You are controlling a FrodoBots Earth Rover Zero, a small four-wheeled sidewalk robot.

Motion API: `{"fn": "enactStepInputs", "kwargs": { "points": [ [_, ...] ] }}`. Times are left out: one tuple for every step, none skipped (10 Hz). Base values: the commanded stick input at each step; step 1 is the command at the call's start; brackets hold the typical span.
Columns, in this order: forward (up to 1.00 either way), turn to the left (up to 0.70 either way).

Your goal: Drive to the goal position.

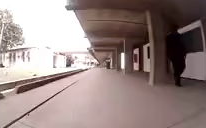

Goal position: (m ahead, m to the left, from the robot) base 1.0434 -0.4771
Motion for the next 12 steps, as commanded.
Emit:
{"fn": "enactStepInputs", "kwargs": {
  "points": [
    [0.5,0.0],
    [0.5,0.0],
    [0.5,0.0],
    [0.5,0.0],
    [0.5,0.0],
    [0.5,0.0],
    [0.5,0.0],
    [0.5,0.0],
    [0.5,0.0],
    [0.5,0.0],
    [0.5,0.0],
    [0.5,0.0]
  ]
}}
